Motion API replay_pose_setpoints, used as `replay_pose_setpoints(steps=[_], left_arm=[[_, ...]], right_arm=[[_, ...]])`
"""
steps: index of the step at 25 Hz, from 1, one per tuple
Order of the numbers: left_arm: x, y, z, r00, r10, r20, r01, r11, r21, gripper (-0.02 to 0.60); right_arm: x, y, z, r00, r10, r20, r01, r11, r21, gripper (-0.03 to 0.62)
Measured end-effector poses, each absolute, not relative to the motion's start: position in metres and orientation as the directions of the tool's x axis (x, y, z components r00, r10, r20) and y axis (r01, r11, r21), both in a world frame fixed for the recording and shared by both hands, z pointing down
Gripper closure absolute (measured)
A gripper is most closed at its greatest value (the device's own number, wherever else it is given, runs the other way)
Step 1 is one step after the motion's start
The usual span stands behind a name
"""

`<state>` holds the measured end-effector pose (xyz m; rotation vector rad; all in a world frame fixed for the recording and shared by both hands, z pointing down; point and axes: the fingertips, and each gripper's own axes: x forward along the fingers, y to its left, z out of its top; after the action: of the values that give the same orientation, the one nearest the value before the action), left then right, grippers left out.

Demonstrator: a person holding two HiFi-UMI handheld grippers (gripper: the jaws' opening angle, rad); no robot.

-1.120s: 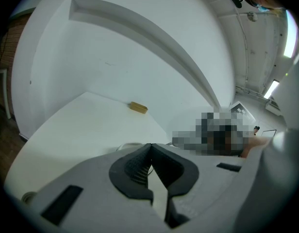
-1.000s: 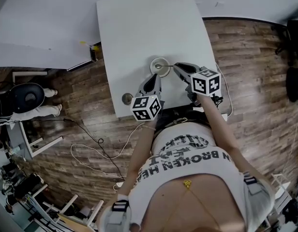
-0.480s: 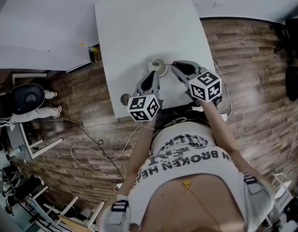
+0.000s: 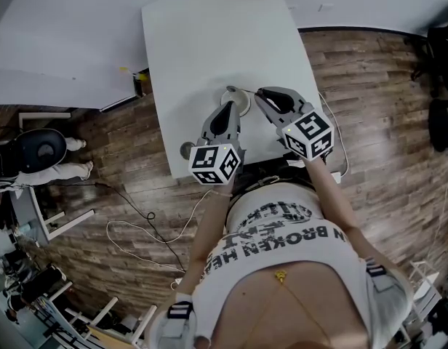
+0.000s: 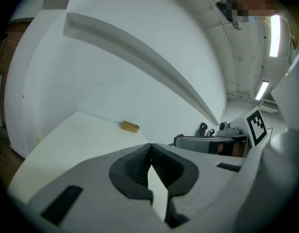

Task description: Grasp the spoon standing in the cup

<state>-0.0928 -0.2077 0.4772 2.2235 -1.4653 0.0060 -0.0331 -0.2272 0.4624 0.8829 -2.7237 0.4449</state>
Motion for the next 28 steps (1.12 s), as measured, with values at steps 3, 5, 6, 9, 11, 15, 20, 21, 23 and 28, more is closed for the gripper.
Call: replay_pose_setpoints(steps=[3,5,6,9,11,15,20,21,23,28], left_arm=[[-0.087,-0.21,0.46,0.437,-0.87,0.228,-0.869,-0.344,0.355,0.583],[-0.083,-0.211,0.448,0.441,-0.872,0.211,-0.871,-0.36,0.334,0.584],[-0.082,-0.212,0.443,0.443,-0.873,0.203,-0.872,-0.367,0.323,0.583],[-0.078,-0.213,0.425,0.448,-0.876,0.178,-0.876,-0.39,0.283,0.583],[-0.076,-0.212,0.414,0.451,-0.878,0.159,-0.877,-0.403,0.26,0.583],[-0.073,-0.211,0.394,0.449,-0.885,0.118,-0.878,-0.414,0.239,0.583],[-0.072,-0.212,0.373,0.45,-0.89,0.074,-0.879,-0.426,0.215,0.583],[-0.072,-0.212,0.37,0.45,-0.89,0.067,-0.88,-0.43,0.204,0.583],[-0.072,-0.212,0.362,0.449,-0.892,0.052,-0.882,-0.434,0.183,0.583],[-0.072,-0.214,0.341,0.441,-0.897,0.003,-0.885,-0.435,0.165,0.583]], right_arm=[[-0.032,-0.229,0.448,-0.787,-0.542,0.294,-0.603,0.776,-0.182,0.548],[-0.031,-0.232,0.436,-0.786,-0.557,0.269,-0.607,0.777,-0.165,0.548],[-0.031,-0.233,0.43,-0.785,-0.564,0.256,-0.609,0.778,-0.155,0.548],[-0.033,-0.233,0.412,-0.788,-0.576,0.218,-0.608,0.784,-0.126,0.548],[-0.034,-0.232,0.401,-0.791,-0.58,0.195,-0.605,0.789,-0.109,0.548],[-0.035,-0.231,0.38,-0.794,-0.586,0.16,-0.602,0.796,-0.072,0.548],[-0.038,-0.23,0.361,-0.806,-0.578,0.126,-0.587,0.808,-0.047,0.548],[-0.038,-0.23,0.358,-0.806,-0.579,0.12,-0.587,0.808,-0.042,0.548],[-0.037,-0.229,0.35,-0.806,-0.583,0.103,-0.588,0.809,-0.025,0.548],[-0.032,-0.229,0.329,-0.805,-0.59,0.06,-0.591,0.807,0.008,0.548]])
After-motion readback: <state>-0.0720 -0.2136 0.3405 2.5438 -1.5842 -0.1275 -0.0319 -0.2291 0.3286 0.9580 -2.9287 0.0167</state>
